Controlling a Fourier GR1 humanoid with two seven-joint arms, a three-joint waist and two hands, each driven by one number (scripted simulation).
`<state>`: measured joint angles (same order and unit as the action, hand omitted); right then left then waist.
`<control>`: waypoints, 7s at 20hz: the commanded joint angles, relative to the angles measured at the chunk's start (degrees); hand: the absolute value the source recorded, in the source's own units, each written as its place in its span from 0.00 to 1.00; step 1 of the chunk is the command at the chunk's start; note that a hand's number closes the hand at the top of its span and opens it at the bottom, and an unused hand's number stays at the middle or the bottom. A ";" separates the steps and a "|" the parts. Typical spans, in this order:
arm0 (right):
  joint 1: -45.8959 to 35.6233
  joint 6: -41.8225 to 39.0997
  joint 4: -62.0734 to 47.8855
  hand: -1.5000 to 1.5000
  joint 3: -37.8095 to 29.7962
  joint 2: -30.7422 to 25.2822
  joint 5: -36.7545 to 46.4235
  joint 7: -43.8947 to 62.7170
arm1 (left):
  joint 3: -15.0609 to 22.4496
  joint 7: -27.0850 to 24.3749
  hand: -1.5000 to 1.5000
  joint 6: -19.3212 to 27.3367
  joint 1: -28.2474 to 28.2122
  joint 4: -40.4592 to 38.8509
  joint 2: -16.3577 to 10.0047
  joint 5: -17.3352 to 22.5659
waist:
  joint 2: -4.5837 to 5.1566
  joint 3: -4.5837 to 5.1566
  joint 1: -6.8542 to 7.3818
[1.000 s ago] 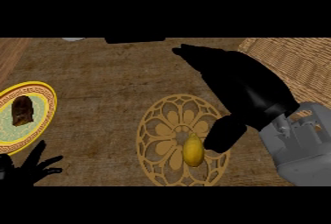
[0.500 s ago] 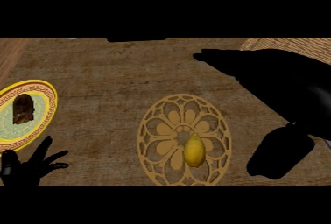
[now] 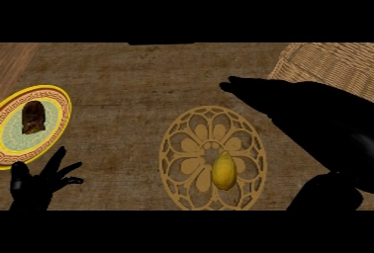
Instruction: Pick the lemon from the placemat and place it in the basket
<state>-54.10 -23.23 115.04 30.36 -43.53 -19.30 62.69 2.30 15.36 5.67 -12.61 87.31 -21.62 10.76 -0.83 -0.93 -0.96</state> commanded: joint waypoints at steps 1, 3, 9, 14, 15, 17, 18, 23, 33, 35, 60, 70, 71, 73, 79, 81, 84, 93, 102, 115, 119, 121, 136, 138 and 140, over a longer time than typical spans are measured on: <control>2.97 3.47 4.59 0.00 2.65 1.47 3.06 8.21 | 4.32 -1.71 0.50 1.03 1.28 -3.73 5.26 -2.22 | 0.54 1.02 -0.21; 4.55 3.23 3.85 0.00 3.66 1.20 4.99 6.00 | 3.44 0.92 0.50 -1.43 4.35 -5.91 3.89 -0.65 | 0.76 1.03 -0.59; 7.84 5.00 0.66 0.00 10.15 5.33 14.52 5.01 | 1.62 2.07 0.50 -1.96 3.45 -2.92 3.12 -0.12 | 0.81 1.00 0.67; 12.10 5.19 0.37 0.00 11.65 4.91 17.96 2.74 | 1.64 -0.72 0.50 -2.71 4.06 -5.77 4.38 -1.06 | 0.84 1.00 0.28; 11.57 5.85 -2.64 0.00 13.45 7.60 20.27 1.97 | 4.06 0.63 0.50 0.74 2.08 -1.76 6.81 -3.47 | 0.85 0.97 1.05; 12.92 6.04 -1.99 0.00 13.54 7.89 21.49 1.94 | 2.85 -0.45 0.50 -1.34 3.56 -5.41 6.04 -2.70 | 0.86 1.01 0.60; 15.38 7.64 -2.65 0.00 13.78 7.30 24.08 -0.75 | 3.06 1.74 0.50 -1.09 3.76 -3.51 5.86 -2.69 | 0.88 0.94 0.52; 18.53 7.94 -3.48 0.00 14.52 9.56 28.89 -3.39 | 0.73 2.72 0.50 -3.32 2.76 -1.56 4.05 -1.31 | 0.82 0.94 1.02; 20.55 9.12 -11.86 0.00 15.55 16.49 37.34 -8.36 | 0.62 -1.87 0.50 -2.90 4.40 -6.63 6.68 -4.35 | 0.99 0.97 1.16; 20.24 6.05 -12.75 0.00 11.82 14.97 34.95 -10.77 | 0.00 0.17 0.50 -3.23 3.96 -4.46 6.27 -3.70 | 0.95 0.95 1.24; 29.72 6.97 -21.88 0.00 15.56 22.69 49.67 -16.62 | -1.22 0.84 0.50 -5.04 4.20 -5.61 8.39 -6.42 | 0.85 0.94 0.83; 29.08 8.53 -26.18 1.00 18.71 21.43 58.18 -24.82 | -1.82 0.10 0.50 -5.18 3.58 -5.09 9.64 -7.26 | 0.92 0.91 1.08; 27.94 4.41 -22.53 1.00 16.39 18.67 55.62 -25.28 | -2.82 0.24 0.50 -5.98 5.84 -6.83 9.12 -6.53 | 0.87 0.95 0.64; 28.11 4.86 -23.09 1.00 17.27 21.49 57.63 -23.84 | -2.17 1.71 0.50 -5.90 2.76 -2.71 9.51 -6.66 | 0.78 0.93 1.08; 20.03 13.57 -45.14 1.00 -4.18 28.83 56.05 0.35 | -2.15 1.29 0.50 -6.98 3.64 -2.22 8.67 -6.86 | 2.35 1.08 1.83; 15.94 15.93 -51.21 1.00 -7.00 31.24 57.30 4.31 | -1.84 1.42 0.50 -8.20 3.36 -1.33 8.59 -6.08 | 2.57 1.03 4.26; 8.52 19.45 -59.36 1.00 -9.38 33.40 60.81 6.16 | 0.00 2.02 0.50 -6.76 5.38 -1.65 10.06 -8.08 | 2.49 0.97 4.76; -2.16 46.88 -55.50 1.00 -20.89 33.83 68.45 2.59 | -2.37 2.60 0.50 -6.95 4.45 -2.44 9.97 -7.12 | 1.47 0.90 2.19; -14.81 50.43 -60.56 1.00 -28.40 29.33 81.46 7.83 | -2.80 3.25 0.50 -7.79 2.43 -0.90 10.07 -7.08 | 0.95 1.07 1.77; -21.71 44.49 -65.75 1.00 -39.79 18.37 85.28 4.27 | -3.18 1.26 0.50 -6.81 3.43 -3.84 12.02 -9.26 | 0.85 1.00 0.47; -19.59 46.57 -69.23 1.00 -42.14 17.17 85.06 1.82 | -3.25 -1.19 0.50 -8.21 0.97 -4.48 12.75 -8.70 | 1.06 1.01 1.19; -18.94 45.55 -70.06 1.00 -41.96 16.91 85.62 1.14 | -4.15 2.89 0.50 -7.45 4.31 -2.54 11.38 -9.02 | 0.97 0.97 0.98; -10.33 60.01 -76.25 1.00 -55.22 12.88 72.69 -16.20 | -4.96 2.16 0.50 -9.32 4.34 -3.36 11.83 -9.46 | 1.49 0.86 1.92; -9.21 58.94 -75.31 1.00 -55.58 13.76 70.94 -17.43 | -4.61 0.25 0.50 -8.69 1.96 -3.70 13.26 -10.12 | 1.15 0.91 1.67; -4.22 60.88 -75.16 1.00 -57.59 13.66 67.45 -23.84 | -5.86 0.94 0.50 -9.94 3.13 -3.08 11.91 -9.09 | 1.21 0.85 1.46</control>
<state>-62.78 33.70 39.75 -24.44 -30.59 52.56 44.83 -5.27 15.29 -2.65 -9.68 87.31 -12.05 0.11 -0.21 -0.97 0.96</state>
